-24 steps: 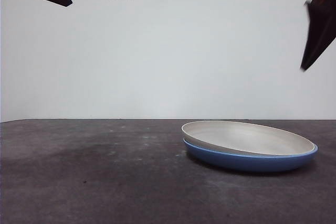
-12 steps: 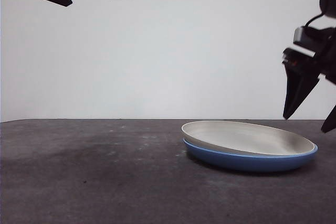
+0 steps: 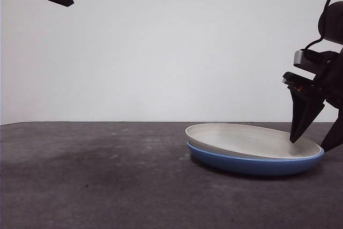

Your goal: Pick up the white plate, put it on the blue plate, put it on desk

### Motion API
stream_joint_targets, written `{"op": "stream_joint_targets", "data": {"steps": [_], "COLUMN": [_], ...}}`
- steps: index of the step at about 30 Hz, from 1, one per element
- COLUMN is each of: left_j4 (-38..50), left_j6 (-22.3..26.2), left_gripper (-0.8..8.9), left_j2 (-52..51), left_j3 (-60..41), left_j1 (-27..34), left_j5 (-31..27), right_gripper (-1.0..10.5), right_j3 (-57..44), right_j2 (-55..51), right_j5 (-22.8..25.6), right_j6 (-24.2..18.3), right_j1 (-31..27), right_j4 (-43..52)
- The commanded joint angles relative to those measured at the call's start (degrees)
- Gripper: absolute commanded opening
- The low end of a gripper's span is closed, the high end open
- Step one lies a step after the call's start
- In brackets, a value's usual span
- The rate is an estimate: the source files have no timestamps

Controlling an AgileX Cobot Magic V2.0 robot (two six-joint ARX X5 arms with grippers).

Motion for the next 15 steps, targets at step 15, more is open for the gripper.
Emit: {"op": "stream_joint_targets", "data": {"steps": [15], "left_j4": [0.4], "left_j6": [0.5], "left_gripper": [2.48], "left_j2": [0.2], "left_j3": [0.6], "left_j1": [-0.3], "left_j5": [0.2], "right_gripper": [0.1], "right_j3": [0.6], "right_j2": [3.2], "right_j5": [1.6], "right_j6": [0.5], "right_j1": [0.2], "right_j4": [1.7]}}
